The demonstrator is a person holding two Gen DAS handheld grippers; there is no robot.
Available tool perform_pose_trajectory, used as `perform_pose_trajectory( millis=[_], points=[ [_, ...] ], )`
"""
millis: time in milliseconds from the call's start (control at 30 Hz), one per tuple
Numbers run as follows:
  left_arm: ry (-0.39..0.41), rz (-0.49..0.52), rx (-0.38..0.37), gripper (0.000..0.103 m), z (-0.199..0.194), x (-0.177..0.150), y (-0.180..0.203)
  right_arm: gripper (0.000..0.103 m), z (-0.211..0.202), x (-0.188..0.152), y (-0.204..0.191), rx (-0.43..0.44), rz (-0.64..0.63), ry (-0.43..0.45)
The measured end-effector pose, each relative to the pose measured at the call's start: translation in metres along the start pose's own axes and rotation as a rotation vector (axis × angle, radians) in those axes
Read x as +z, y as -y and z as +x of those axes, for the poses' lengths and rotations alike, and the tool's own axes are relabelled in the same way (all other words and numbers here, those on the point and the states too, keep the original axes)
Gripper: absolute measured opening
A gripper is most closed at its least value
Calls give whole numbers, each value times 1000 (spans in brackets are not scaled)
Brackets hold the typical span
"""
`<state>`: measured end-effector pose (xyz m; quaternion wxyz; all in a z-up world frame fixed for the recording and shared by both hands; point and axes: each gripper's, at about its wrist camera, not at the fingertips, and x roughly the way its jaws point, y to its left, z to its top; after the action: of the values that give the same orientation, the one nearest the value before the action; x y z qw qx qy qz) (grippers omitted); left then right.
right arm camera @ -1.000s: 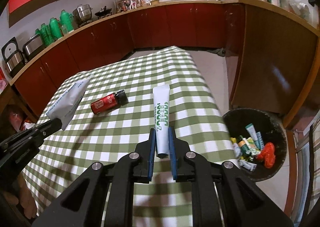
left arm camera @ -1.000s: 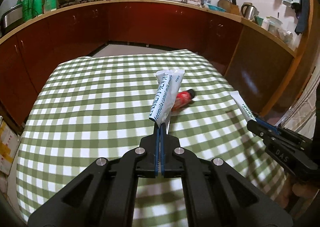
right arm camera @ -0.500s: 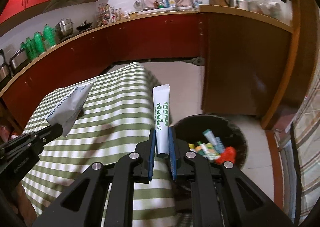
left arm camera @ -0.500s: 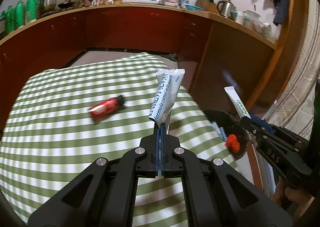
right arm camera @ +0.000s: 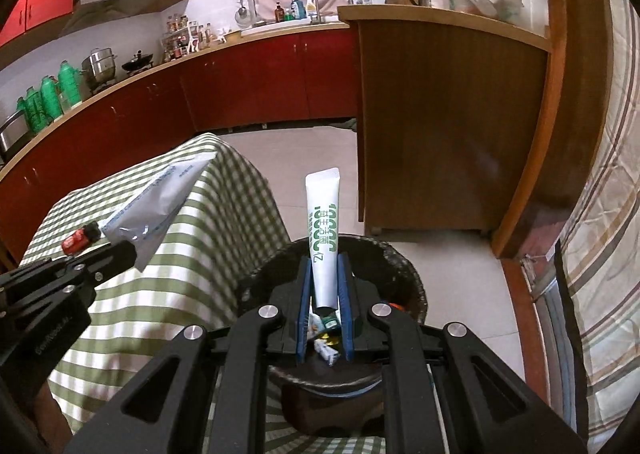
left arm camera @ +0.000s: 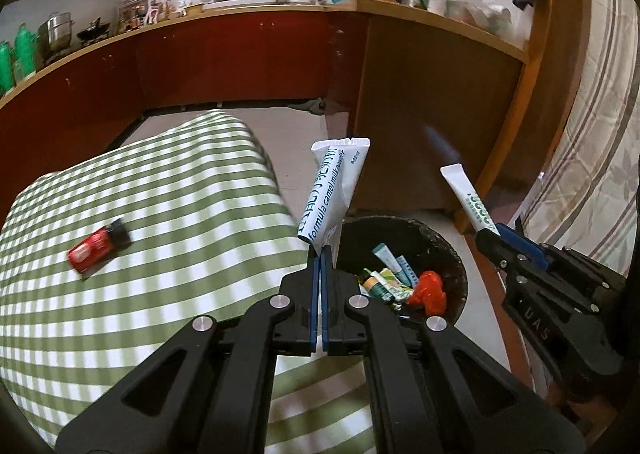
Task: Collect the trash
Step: 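Carry the milk-powder tube with the left tool while the right tool carries the toothpaste tube to the bin, then open both tools over the black bin, dropping both tubes, then move the open left tool back over the small red bottle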
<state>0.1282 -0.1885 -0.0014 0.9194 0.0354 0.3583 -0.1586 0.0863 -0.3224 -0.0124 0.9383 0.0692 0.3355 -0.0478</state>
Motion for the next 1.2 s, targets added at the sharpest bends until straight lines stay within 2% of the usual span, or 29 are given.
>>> perform_pose_trajectory(
  millis=[100, 167, 233, 267, 300, 567, 700, 1200],
  points=[
    [-9, 21, 0, 1, 12, 4, 15, 14, 6, 2, 8, 3, 7, 2],
    [-24, 52, -6, 4, 21, 7, 27, 18, 13, 4, 13, 16, 6, -8],
    [-20, 77, 7, 13, 28, 7, 34, 24, 18, 4, 17, 7, 14, -12],
    [-22, 82, 21, 27, 31, 7, 35, 27, 20, 4, 19, 8, 21, -13],
    [-24, 80, 25, 35, 32, 7, 36, 29, 20, 4, 21, 7, 28, -13],
    [-41, 37, 36, 35, 34, 4, 20, 29, 15, 5, 19, -4, 23, -5],
    [-33, 26, 52, 39, 26, 2, 6, 30, 11, 7, 13, 7, 23, -3],
    [-53, -46, 158, 41, -10, -22, -95, 33, 6, 0, -83, 141, -23, -42]
  ],
)
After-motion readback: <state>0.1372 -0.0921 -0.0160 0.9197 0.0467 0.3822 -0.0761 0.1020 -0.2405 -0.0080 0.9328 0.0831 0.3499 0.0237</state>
